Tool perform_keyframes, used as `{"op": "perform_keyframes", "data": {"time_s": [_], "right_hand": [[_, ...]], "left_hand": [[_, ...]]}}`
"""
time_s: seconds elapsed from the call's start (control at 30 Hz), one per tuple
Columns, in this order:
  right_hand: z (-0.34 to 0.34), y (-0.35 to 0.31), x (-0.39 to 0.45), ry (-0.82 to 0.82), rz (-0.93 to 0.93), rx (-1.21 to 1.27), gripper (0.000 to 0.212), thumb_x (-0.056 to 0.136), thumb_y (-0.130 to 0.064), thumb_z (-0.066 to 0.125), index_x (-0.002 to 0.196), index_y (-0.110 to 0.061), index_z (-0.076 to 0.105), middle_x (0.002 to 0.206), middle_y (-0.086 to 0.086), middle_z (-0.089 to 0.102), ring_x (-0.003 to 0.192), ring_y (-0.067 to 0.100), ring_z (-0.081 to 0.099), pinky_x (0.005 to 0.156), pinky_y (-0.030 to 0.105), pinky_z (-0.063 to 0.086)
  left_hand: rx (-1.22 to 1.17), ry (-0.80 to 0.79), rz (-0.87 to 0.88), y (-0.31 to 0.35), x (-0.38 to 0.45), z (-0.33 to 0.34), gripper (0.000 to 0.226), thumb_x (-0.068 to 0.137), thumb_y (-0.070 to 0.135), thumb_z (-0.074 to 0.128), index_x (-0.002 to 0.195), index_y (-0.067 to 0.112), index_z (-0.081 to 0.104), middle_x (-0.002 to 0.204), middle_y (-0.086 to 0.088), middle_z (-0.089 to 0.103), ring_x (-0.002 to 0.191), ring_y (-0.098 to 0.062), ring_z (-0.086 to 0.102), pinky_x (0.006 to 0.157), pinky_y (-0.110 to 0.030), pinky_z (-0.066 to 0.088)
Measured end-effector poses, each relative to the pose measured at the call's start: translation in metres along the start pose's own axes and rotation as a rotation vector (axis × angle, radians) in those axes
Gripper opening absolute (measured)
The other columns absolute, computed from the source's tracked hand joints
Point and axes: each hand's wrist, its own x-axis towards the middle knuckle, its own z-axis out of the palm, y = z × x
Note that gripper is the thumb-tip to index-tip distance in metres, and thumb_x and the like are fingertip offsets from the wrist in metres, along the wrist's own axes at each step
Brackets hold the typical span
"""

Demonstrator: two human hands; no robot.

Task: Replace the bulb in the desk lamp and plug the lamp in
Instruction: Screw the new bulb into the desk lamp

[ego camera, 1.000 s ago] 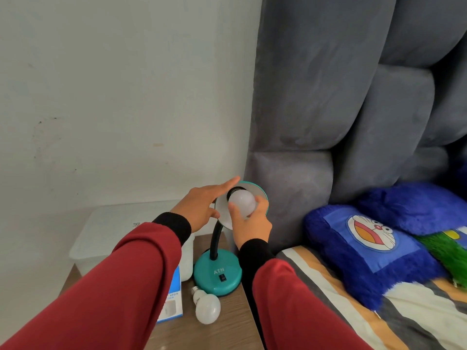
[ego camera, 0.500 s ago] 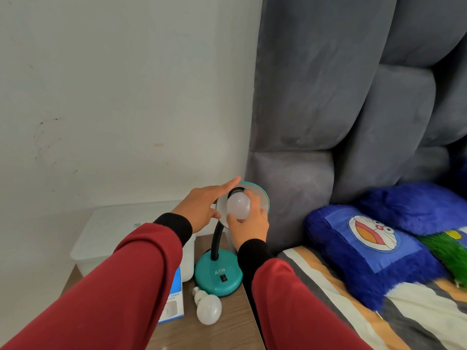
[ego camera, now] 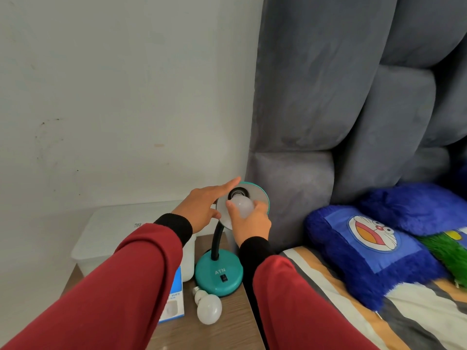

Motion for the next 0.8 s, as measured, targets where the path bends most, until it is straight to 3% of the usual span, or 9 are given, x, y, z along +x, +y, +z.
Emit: {"op": "perform_keyframes", "data": {"time_s": [0.07,0.13,0.23,0.3,0.43,0.53,0.63,0.7,0.8], "right_hand": [[-0.0014,-0.0007,-0.0027,-0.010,-0.072,-0.040,0.080,0.082,-0.026,0.068,0.145,-0.020,0.021,0.146,0.014,0.031,0.132,0.030,0.037,0.103,0.033,0.036],[-0.0019,0.0011,-0.0038,-0.035,-0.115,-0.075,0.074,0.084,-0.016,0.064,0.144,-0.029,0.023,0.143,0.013,0.033,0.129,0.029,0.039,0.101,0.032,0.038],[-0.0022,0.0035,-0.0034,-0.040,-0.079,-0.023,0.060,0.089,-0.032,0.059,0.141,-0.031,0.028,0.133,0.017,0.047,0.119,0.031,0.050,0.091,0.030,0.044],[-0.0017,0.0034,-0.0034,-0.028,-0.050,0.014,0.064,0.089,-0.039,0.058,0.143,-0.030,0.025,0.135,0.017,0.047,0.120,0.032,0.051,0.089,0.030,0.045],[-0.0006,0.0050,-0.0052,-0.018,-0.129,-0.078,0.072,0.086,-0.022,0.062,0.145,-0.033,0.022,0.138,0.015,0.042,0.125,0.029,0.045,0.099,0.033,0.040],[-0.0010,0.0039,-0.0036,-0.026,-0.063,-0.052,0.060,0.089,-0.031,0.058,0.141,-0.030,0.028,0.130,0.017,0.049,0.117,0.032,0.052,0.093,0.034,0.046],[-0.0003,0.0008,0.0004,-0.007,-0.001,-0.052,0.063,0.088,-0.043,0.056,0.141,-0.019,0.030,0.133,0.017,0.047,0.120,0.033,0.049,0.096,0.037,0.044],[0.0000,0.0011,0.0006,-0.010,-0.025,-0.130,0.070,0.086,-0.040,0.060,0.143,-0.015,0.027,0.139,0.016,0.039,0.126,0.032,0.043,0.103,0.037,0.038],[-0.0017,0.0042,-0.0027,-0.025,-0.095,-0.128,0.072,0.087,-0.026,0.061,0.146,-0.025,0.020,0.143,0.013,0.031,0.129,0.029,0.039,0.103,0.032,0.037]], "left_hand": [[-0.008,-0.005,-0.009,-0.0002,0.0003,-0.0004,0.090,0.090,-0.009,0.052,0.143,0.053,0.013,0.152,0.003,0.035,0.132,-0.017,0.045,0.103,-0.020,0.034],[-0.016,-0.010,-0.013,-0.0004,0.0008,-0.0001,0.091,0.089,-0.008,0.054,0.143,0.052,0.013,0.152,0.003,0.035,0.134,-0.017,0.042,0.108,-0.024,0.034],[-0.012,-0.011,-0.009,0.0001,0.0004,-0.0001,0.091,0.089,-0.008,0.054,0.144,0.051,0.013,0.151,0.003,0.036,0.135,-0.017,0.041,0.109,-0.025,0.034],[-0.006,-0.009,-0.007,0.0002,0.0006,-0.0002,0.090,0.089,-0.007,0.054,0.144,0.050,0.013,0.151,0.003,0.036,0.135,-0.017,0.041,0.109,-0.025,0.034],[-0.003,-0.016,-0.014,0.0000,0.0016,0.0008,0.091,0.089,-0.007,0.054,0.143,0.052,0.011,0.152,0.002,0.035,0.136,-0.018,0.041,0.109,-0.027,0.034],[-0.010,-0.011,-0.008,-0.0006,0.0008,0.0009,0.091,0.089,-0.008,0.054,0.143,0.053,0.012,0.151,0.003,0.036,0.135,-0.016,0.042,0.107,-0.023,0.034],[-0.013,-0.002,-0.003,-0.0010,0.0002,0.0005,0.090,0.089,-0.008,0.054,0.143,0.051,0.014,0.151,0.003,0.036,0.134,-0.016,0.042,0.103,-0.018,0.032],[-0.010,0.002,-0.002,-0.0007,0.0007,0.0004,0.090,0.089,-0.008,0.054,0.143,0.052,0.014,0.151,0.003,0.036,0.134,-0.017,0.043,0.101,-0.017,0.032],[-0.012,-0.008,-0.005,0.0003,0.0009,0.0003,0.090,0.089,-0.007,0.054,0.143,0.052,0.013,0.152,0.002,0.035,0.134,-0.017,0.042,0.106,-0.022,0.033]]}}
